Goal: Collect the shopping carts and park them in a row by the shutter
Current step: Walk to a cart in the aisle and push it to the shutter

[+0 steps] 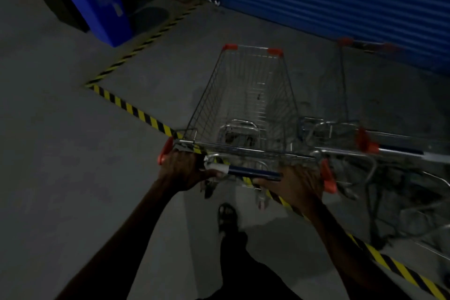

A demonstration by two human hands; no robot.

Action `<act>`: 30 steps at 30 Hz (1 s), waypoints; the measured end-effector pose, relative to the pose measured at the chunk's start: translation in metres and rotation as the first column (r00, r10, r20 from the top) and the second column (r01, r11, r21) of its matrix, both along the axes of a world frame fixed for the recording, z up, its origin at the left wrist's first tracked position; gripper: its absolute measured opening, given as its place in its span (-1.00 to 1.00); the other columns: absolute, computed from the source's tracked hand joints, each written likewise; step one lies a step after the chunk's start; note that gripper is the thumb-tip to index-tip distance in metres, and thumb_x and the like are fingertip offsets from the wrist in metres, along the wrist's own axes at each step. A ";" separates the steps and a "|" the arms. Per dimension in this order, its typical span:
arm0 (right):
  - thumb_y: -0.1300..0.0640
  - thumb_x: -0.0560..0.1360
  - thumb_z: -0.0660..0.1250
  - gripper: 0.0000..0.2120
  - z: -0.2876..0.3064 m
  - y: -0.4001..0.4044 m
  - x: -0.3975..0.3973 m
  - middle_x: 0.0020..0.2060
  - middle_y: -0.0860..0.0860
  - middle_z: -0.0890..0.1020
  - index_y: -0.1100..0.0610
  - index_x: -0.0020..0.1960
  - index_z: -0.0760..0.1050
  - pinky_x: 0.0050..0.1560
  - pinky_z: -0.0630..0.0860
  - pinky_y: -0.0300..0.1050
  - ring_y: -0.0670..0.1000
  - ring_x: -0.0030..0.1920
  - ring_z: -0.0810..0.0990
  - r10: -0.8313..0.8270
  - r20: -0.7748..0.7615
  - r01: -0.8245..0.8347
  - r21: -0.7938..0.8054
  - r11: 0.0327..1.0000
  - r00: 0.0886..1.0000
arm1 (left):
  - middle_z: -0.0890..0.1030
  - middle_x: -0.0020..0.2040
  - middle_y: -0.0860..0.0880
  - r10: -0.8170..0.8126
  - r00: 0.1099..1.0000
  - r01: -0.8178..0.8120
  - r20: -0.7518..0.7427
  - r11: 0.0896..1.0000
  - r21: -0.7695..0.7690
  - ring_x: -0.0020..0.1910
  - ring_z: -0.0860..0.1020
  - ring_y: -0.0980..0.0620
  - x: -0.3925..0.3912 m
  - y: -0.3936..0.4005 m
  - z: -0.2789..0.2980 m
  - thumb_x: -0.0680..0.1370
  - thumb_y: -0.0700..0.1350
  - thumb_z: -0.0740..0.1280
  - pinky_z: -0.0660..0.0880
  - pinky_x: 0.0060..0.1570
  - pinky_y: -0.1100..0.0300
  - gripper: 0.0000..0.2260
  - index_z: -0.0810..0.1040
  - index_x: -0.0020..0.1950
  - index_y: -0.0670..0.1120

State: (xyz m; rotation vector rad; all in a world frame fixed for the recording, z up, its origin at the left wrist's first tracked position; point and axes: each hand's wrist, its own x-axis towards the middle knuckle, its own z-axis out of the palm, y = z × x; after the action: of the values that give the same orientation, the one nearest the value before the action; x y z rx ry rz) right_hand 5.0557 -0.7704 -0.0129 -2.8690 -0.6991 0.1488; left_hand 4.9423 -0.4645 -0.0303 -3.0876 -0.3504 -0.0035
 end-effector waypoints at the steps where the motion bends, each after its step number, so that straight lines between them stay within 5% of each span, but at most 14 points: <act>1: -0.81 0.22 0.00 -0.21 -0.006 0.010 0.014 -0.61 -0.12 0.32 -0.07 -0.49 0.33 -0.36 0.34 -0.18 -0.06 -0.45 0.52 -0.008 0.012 0.008 0.013 1.000 1.000 | 0.65 -0.35 0.07 -0.020 1.000 0.020 0.019 1.000 -0.002 -0.24 0.68 0.02 0.017 0.013 -0.003 0.36 0.75 -0.18 0.21 0.56 -0.26 -0.14 0.59 -0.25 0.09; 3: -0.81 0.22 -0.01 -0.19 -0.018 0.027 0.043 -0.54 -0.12 0.40 -0.06 -0.42 0.43 -0.29 0.48 -0.13 -0.03 -0.36 0.59 -0.036 0.004 0.036 0.033 0.999 0.999 | 0.55 -0.42 0.09 -0.072 0.995 0.071 0.075 0.997 0.018 -0.30 0.66 -0.02 0.053 0.038 -0.009 0.41 0.73 -0.10 0.28 0.53 -0.27 -0.16 0.65 -0.24 0.07; 6: -0.83 0.20 -0.05 -0.18 -0.029 0.052 0.086 -0.52 -0.10 0.38 -0.06 -0.45 0.36 -0.31 0.57 -0.05 0.05 -0.37 0.61 -0.121 0.005 0.120 0.089 0.989 0.993 | 0.53 -0.43 0.10 -0.142 0.988 0.140 0.054 0.989 0.046 -0.31 0.65 0.01 0.113 0.070 -0.006 0.42 0.73 -0.06 0.12 0.59 -0.29 -0.26 0.50 -0.30 0.11; 11: -0.82 0.22 -0.10 -0.22 -0.023 0.101 0.145 -0.57 -0.15 0.23 -0.08 -0.47 0.17 -0.34 0.53 -0.12 0.04 -0.45 0.60 -0.177 0.019 0.175 0.075 0.982 0.984 | 0.68 -0.29 0.09 -0.225 0.974 0.226 -0.036 0.974 0.027 -0.14 0.71 0.08 0.213 0.122 0.002 0.33 0.74 -0.32 -0.05 0.64 -0.23 -0.03 0.66 -0.15 0.09; 16: -0.70 0.32 0.16 -0.34 -0.016 0.149 0.205 -0.44 -0.09 0.56 -0.08 -0.32 0.42 -0.25 0.50 -0.16 -0.02 -0.31 0.65 -0.243 -0.026 0.244 0.066 0.967 0.970 | 0.67 -0.31 0.04 -0.331 0.939 0.326 0.093 0.943 0.063 -0.20 0.69 -0.05 0.306 0.174 -0.013 0.45 0.69 -0.02 0.04 0.65 -0.17 -0.22 0.61 -0.25 0.04; 18: -0.75 0.29 0.09 -0.25 -0.012 0.167 0.224 -0.40 -0.10 0.58 -0.05 -0.26 0.51 -0.22 0.57 -0.14 -0.02 -0.28 0.67 -0.268 -0.056 0.272 0.099 0.957 0.962 | 0.68 -0.20 -0.01 -0.351 0.932 0.351 0.093 0.936 0.019 -0.09 0.67 -0.10 0.336 0.188 -0.009 0.43 0.70 -0.01 0.14 0.59 -0.13 -0.21 0.63 -0.17 0.04; 22: -0.73 0.35 0.06 -0.17 -0.002 0.197 0.257 -0.17 0.01 0.72 -0.01 -0.11 0.64 0.04 0.63 0.02 0.12 -0.09 0.72 -0.336 -0.062 0.337 0.017 0.941 0.940 | 0.69 0.06 -0.18 -0.356 0.934 0.356 0.017 0.930 -0.089 0.12 0.62 -0.24 0.391 0.202 0.002 0.35 0.74 -0.12 0.54 0.16 -0.05 0.03 0.67 0.12 -0.08; 30: -0.65 0.40 0.08 -0.15 0.003 0.238 0.308 0.03 0.10 0.70 0.06 0.13 0.64 0.09 0.52 0.02 0.19 0.08 0.65 -0.436 -0.235 0.432 -0.070 0.899 0.869 | 0.73 0.02 -0.15 -0.533 0.843 0.536 0.068 0.844 -0.029 0.06 0.68 -0.20 0.467 0.219 0.016 0.48 0.62 -0.03 0.54 0.17 -0.06 -0.15 0.69 0.03 -0.06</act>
State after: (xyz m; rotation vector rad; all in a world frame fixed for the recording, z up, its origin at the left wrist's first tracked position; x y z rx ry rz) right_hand 5.3639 -0.5328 -0.0103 -2.8641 0.0037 0.4336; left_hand 5.4092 -0.2454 -0.0146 -3.1155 0.5311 -0.1001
